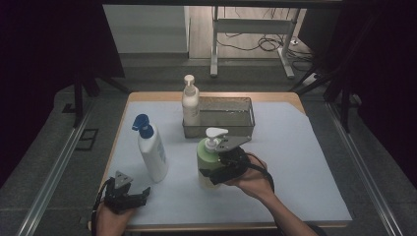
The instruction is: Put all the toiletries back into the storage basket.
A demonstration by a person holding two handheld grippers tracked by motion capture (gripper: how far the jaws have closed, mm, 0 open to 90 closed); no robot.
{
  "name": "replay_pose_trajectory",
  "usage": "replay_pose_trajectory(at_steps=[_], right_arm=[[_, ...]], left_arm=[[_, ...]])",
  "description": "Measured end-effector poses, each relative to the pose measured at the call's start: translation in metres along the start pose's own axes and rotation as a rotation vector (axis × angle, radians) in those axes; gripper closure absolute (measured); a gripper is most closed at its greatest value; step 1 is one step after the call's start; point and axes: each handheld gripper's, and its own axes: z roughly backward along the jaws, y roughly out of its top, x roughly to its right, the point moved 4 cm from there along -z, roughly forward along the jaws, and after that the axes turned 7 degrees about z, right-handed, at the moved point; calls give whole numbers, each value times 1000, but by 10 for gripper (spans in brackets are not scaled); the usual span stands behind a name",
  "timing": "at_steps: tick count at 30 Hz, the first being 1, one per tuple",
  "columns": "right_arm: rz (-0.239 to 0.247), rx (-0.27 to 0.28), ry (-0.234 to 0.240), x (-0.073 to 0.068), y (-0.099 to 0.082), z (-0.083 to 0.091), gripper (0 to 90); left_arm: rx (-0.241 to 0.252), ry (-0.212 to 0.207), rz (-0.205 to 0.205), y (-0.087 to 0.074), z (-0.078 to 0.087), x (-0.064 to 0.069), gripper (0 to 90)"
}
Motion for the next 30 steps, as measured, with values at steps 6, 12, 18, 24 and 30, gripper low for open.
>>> replay_pose_trajectory(at_steps=[6,12,18,24,30], right_arm=[[-17,-3,-13,11,6,7,122],[-27,1,-36,21,14,12,123],[-40,7,-52,32,23,16,122],[-63,17,-70,45,32,20,123],[-63,18,-96,56,41,22,123]], left_arm=[[0,0,0,0,0,0,124],[1,1,0,0,0,0,124],[0,0,0,0,0,0,124],[-1,-1,0,0,0,0,124],[-1,-1,0,0,0,0,124]])
